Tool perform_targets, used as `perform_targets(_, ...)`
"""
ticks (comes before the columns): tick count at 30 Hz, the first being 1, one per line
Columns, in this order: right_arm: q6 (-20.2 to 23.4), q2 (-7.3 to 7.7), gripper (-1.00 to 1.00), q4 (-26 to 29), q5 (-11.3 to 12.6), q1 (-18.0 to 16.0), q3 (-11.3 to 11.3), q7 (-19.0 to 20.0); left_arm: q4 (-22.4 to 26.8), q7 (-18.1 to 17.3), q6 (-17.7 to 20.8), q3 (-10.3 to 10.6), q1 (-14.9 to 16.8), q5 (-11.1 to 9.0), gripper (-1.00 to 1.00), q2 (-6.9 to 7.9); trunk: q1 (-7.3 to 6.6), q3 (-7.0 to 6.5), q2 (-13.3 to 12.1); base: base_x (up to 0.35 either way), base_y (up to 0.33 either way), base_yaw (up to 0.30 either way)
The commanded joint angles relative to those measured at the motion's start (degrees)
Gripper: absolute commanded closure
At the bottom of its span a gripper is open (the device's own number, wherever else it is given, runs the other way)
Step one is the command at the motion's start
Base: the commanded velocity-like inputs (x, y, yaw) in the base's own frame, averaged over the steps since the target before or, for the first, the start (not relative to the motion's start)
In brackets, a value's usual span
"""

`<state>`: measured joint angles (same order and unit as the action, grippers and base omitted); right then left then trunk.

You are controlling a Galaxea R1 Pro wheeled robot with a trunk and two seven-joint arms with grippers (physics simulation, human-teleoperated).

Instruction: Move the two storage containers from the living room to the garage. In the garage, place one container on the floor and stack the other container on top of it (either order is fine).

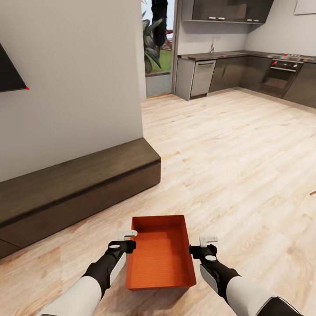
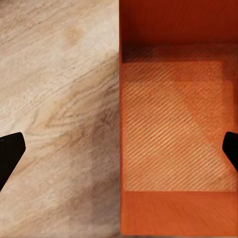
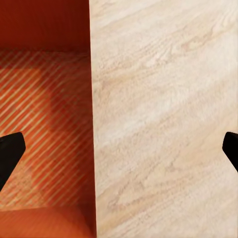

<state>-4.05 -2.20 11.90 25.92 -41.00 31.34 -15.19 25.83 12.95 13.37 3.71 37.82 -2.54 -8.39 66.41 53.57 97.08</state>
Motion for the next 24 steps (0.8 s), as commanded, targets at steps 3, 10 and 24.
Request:
perform_targets(3, -0.3, -0.13, -1.0, -0.3, 0.7, 0.0, 0.5, -0.2, 0.1, 0.4, 0.3, 0.4, 0.0, -0.3, -1.0, 0.04, 0.66, 0.58, 1.2, 0.0, 0.0, 0.0)
perform_targets(10, -0.3, -0.73, -1.0, -0.8, 0.8, 0.0, 0.4, 0.6, 0.0, 0.4, 0.3, 0.4, 0.0, -0.3, -1.0, 0.04, 2.2, 1.84, 4.0, 0.0, 0.0, 0.0)
perform_targets(24, -0.3, -0.87, -1.0, -0.8, 0.7, 0.0, 0.4, 0.8, 0.1, 0.7, 0.3, 0.4, 0.0, -0.1, -1.0, 0.04, 4.61, 3.81, 8.5, 0.0, 0.0, 0.0)
